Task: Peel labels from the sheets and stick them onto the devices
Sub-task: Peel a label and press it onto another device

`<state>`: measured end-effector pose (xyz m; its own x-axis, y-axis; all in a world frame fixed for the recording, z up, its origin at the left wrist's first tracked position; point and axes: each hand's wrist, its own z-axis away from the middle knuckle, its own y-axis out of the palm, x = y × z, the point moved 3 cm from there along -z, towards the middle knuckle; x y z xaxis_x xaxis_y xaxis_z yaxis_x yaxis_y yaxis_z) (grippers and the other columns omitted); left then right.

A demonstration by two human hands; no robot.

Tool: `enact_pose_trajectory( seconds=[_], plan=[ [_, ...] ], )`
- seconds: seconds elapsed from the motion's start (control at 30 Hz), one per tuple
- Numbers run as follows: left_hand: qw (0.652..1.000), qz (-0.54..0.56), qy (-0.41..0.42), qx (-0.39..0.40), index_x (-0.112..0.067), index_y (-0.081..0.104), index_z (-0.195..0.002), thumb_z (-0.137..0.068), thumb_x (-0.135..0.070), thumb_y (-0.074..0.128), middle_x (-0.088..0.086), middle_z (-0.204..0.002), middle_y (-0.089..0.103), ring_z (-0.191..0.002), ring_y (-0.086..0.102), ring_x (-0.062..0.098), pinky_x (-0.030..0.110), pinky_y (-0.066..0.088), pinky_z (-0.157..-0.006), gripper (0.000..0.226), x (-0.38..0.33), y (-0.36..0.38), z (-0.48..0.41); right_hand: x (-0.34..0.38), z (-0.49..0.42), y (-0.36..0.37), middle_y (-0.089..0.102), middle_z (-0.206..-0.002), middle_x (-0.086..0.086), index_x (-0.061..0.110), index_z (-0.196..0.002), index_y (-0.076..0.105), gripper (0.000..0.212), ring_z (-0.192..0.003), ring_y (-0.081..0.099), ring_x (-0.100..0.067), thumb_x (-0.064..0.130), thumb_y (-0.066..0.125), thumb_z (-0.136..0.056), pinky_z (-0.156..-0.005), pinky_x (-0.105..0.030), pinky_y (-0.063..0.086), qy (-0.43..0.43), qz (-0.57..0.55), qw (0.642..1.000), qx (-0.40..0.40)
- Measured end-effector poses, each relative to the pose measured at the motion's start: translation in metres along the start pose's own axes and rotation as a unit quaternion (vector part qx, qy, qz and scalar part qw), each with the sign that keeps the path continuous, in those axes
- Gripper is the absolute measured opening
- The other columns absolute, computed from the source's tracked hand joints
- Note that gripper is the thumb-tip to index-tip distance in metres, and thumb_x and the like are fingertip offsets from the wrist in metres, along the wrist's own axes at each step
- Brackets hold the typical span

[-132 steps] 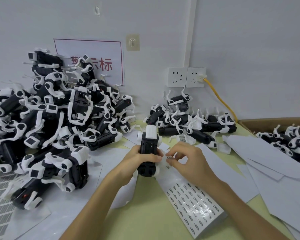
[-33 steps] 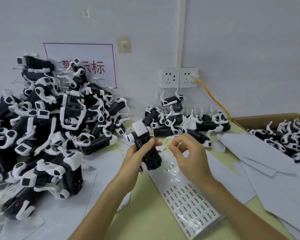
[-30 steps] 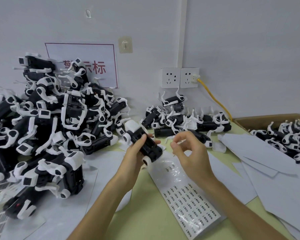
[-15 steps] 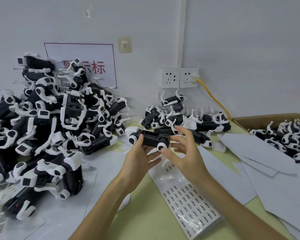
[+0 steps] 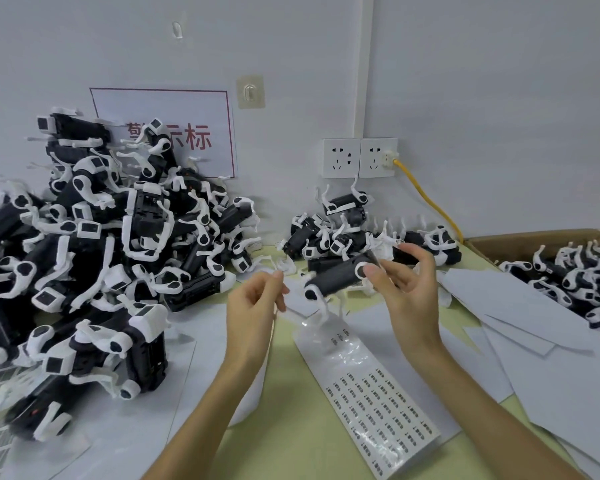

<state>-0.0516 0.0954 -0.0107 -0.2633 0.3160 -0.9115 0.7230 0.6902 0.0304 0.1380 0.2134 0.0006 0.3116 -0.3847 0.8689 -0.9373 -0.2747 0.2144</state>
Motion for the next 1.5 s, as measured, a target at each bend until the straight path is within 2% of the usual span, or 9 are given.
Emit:
enact_pose_trajectory(
  seconds=[0.07,0.23,0.37,0.53,0.67,0.77,0.9,1.27,1.5],
  plan=[
    [1.0,0.0,0.002,0.011,-0.024,0.071,-0.083,-0.091,-0.045,0.062,-0.003,-0.08,0.071,-0.077,0.062,0.014,0.027,0.047,-0.075,0.024,-0.004,0.001,0.0,-0.003,0.0,0.002,0.078,-0.097,0.0,0.027,-0.125,0.053,0.065,-0.092,0.073,-0.009,0.042,0.085,-0.07,-0.072,-0.019,0.056,0.015,-0.02,0.999,0.024],
    [0.975,0.027,-0.1,0.199,-0.02,0.069,-0.122,-0.088,-0.05,0.061,0.003,-0.114,0.076,-0.112,0.07,0.019,0.029,0.05,-0.099,0.046,-0.003,0.018,0.009,-0.008,0.005,0.012,0.078,-0.091,-0.004,0.023,-0.125,0.054,0.067,-0.084,0.074,-0.019,0.049,0.081,-0.069,-0.069,-0.022,0.056,0.038,-0.041,0.995,0.079],
    [0.947,0.016,-0.113,0.3,-0.015,0.068,-0.118,-0.091,-0.038,0.066,0.004,-0.101,0.078,-0.097,0.073,0.017,0.02,0.053,-0.084,0.036,-0.001,0.029,0.02,-0.01,0.004,0.013,0.077,-0.092,-0.011,0.025,-0.124,0.056,0.064,-0.084,0.075,-0.03,0.051,0.08,-0.071,-0.072,-0.031,0.06,0.051,-0.035,0.993,0.1],
    [0.958,0.041,-0.14,0.247,-0.012,0.067,-0.116,-0.095,-0.035,0.071,0.007,-0.09,0.074,-0.088,0.071,0.019,0.037,0.063,-0.079,0.031,0.001,0.03,0.018,-0.01,0.003,0.008,0.074,-0.116,0.007,0.029,-0.124,0.058,0.044,-0.107,0.07,-0.009,0.043,0.077,-0.087,-0.089,-0.03,0.054,0.003,0.056,0.995,0.078],
    [0.969,0.07,-0.16,0.175,-0.012,0.063,-0.119,-0.1,-0.031,0.069,0.007,-0.092,0.073,-0.088,0.069,0.021,0.056,0.06,-0.093,0.027,0.009,0.026,0.014,-0.004,0.0,0.003,0.076,-0.103,0.002,0.021,-0.107,0.069,0.018,-0.094,0.072,-0.013,0.009,0.072,-0.094,-0.076,-0.02,0.055,-0.054,0.067,0.995,0.047],
    [0.973,0.063,-0.166,0.144,-0.016,0.061,-0.122,-0.099,-0.034,0.068,0.003,-0.094,0.077,-0.089,0.072,0.016,0.04,0.061,-0.088,0.029,0.011,0.025,0.013,-0.003,0.001,0.008,0.075,-0.082,-0.008,0.017,-0.085,0.075,0.023,-0.075,0.07,-0.019,-0.003,0.067,-0.093,-0.07,-0.025,0.056,-0.019,0.022,0.993,0.114],
    [0.976,0.07,-0.155,0.139,-0.02,0.059,-0.123,-0.097,-0.03,0.072,0.004,-0.102,0.079,-0.101,0.075,0.017,0.019,0.055,-0.078,0.031,0.012,0.026,0.014,-0.004,0.009,0.019,0.075,-0.086,-0.007,0.015,-0.088,0.076,0.007,-0.076,0.068,-0.018,0.008,0.075,-0.087,-0.073,-0.026,0.055,0.046,0.004,0.977,0.209],
    [0.989,-0.007,-0.064,0.131,-0.029,0.058,-0.117,-0.093,-0.028,0.079,0.001,-0.099,0.075,-0.09,0.073,0.014,0.021,0.057,-0.074,0.033,0.013,0.032,0.018,-0.007,0.012,0.022,0.07,-0.082,0.005,0.007,-0.089,0.073,0.008,-0.081,0.066,-0.013,0.009,0.068,-0.096,-0.086,-0.042,0.056,0.051,0.061,0.976,0.204],
    [0.991,-0.085,-0.022,0.105,-0.041,0.054,-0.114,-0.07,-0.064,0.077,-0.016,-0.1,0.074,-0.091,0.072,0.007,0.037,0.061,-0.082,0.054,0.012,0.029,0.018,-0.01,0.01,0.023,0.073,-0.084,0.008,0.016,-0.087,0.074,0.013,-0.078,0.068,-0.004,0.008,0.068,-0.096,-0.079,-0.029,0.057,0.019,0.106,0.973,0.204]
  ],
)
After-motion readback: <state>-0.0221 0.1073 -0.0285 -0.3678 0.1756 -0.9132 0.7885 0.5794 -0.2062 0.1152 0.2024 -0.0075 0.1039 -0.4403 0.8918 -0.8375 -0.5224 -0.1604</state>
